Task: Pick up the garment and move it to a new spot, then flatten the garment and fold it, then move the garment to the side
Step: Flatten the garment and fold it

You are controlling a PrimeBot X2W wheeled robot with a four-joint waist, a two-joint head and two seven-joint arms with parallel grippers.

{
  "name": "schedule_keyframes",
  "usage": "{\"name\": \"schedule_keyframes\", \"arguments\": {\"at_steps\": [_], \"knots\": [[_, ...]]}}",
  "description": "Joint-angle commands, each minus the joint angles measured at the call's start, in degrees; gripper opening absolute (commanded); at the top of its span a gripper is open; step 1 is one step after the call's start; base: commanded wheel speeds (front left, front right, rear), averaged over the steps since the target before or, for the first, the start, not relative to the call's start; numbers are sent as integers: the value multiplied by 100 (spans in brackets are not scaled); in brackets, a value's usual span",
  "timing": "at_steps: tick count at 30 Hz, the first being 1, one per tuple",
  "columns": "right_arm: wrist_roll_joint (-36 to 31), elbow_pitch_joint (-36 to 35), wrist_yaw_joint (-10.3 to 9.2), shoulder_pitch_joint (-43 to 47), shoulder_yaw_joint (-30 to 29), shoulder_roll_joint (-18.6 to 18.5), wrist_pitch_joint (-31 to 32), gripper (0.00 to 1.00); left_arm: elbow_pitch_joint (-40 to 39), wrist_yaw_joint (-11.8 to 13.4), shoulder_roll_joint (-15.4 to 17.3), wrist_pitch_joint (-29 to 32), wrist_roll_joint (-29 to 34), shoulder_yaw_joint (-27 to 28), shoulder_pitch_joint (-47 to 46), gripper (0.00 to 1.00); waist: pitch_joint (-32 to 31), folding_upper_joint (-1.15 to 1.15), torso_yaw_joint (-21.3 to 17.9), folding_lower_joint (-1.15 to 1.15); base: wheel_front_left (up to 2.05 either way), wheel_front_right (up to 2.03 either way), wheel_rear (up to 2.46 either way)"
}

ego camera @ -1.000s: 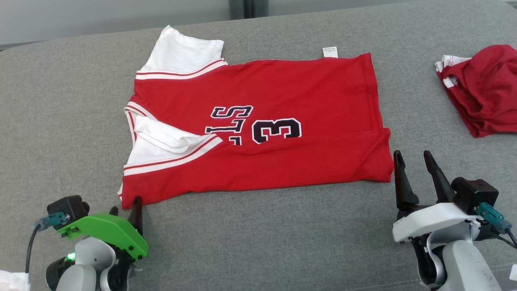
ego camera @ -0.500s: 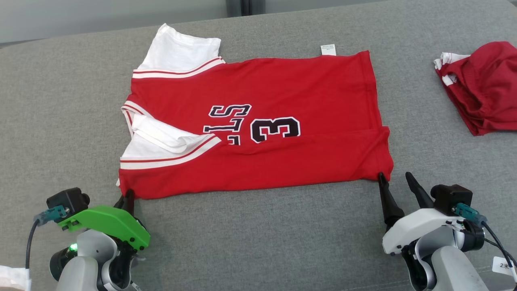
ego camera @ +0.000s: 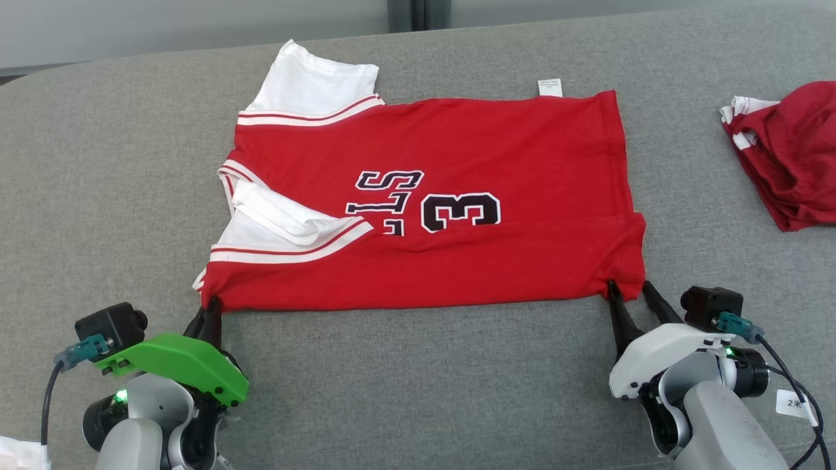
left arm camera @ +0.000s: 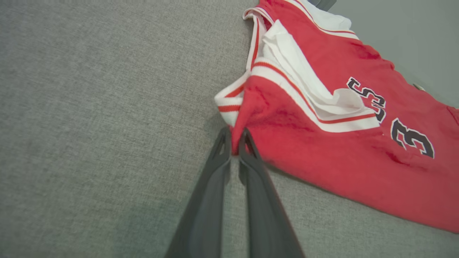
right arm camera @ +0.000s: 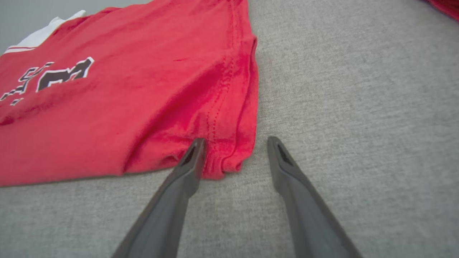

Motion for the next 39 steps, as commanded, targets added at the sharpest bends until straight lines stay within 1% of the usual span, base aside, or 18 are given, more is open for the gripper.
{"name": "schedule_keyframes", "arguments": {"at_steps": [1,6,10,16,21,25,28,29,30,31,32,33,37,39], "knots": [[42,122,-1,-7,65,25,66,0,-47,-13,7,-46,11,7,71,0,-42,0,6,0,0,0,0],[-65,26,-5,-10,-55,-3,-3,0,-249,-30,89,-66,2,29,153,0,-175,0,11,0,0,0,0],[-212,-396,-5,205,-261,2,128,0,-574,21,154,-9,30,29,327,0,-303,0,41,0,0,0,0],[-397,-1616,-4,893,-521,3,667,0,-1354,52,222,164,67,-73,984,0,-425,0,77,0,0,0,0],[-322,-2724,-4,1700,-541,2,1281,0,-2061,218,199,306,30,-86,1784,0,-427,0,114,0,0,0,0],[-217,-3169,-4,2167,-682,3,1550,0,-2247,310,88,379,-95,-130,2238,0,-396,0,127,0,0,0,0],[-179,-3242,-5,2330,-749,3,1591,0,-2187,359,-4,369,-193,-175,2390,0,-364,0,117,0,0,0,0],[-162,-3221,-5,2350,-762,3,1575,24,-2151,376,-15,358,-194,-179,2409,0,-356,0,110,0,0,0,0],[-163,-3169,-5,2366,-779,2,1562,51,-2110,378,-19,333,-195,-178,2411,0,-347,0,99,0,0,0,0],[-172,-3136,-5,2367,-775,3,1544,100,-2081,372,-4,323,-177,-185,2402,31,-340,0,87,0,0,0,0],[-172,-3102,-5,2362,-763,3,1509,100,-2050,374,38,312,-137,-174,2393,49,-332,0,70,0,0,0,0],[-154,-3051,-4,2353,-766,1,1487,100,-2019,386,100,305,-105,-138,2370,100,-322,0,52,0,0,0,0],[-160,-2985,-4,2313,-822,4,1408,100,-2076,422,340,281,6,41,2168,100,-282,0,-26,0,0,0,0],[-242,-3003,-4,2252,-879,3,1371,100,-2108,412,526,367,113,73,2014,100,-245,0,-78,0,0,0,0]]}}
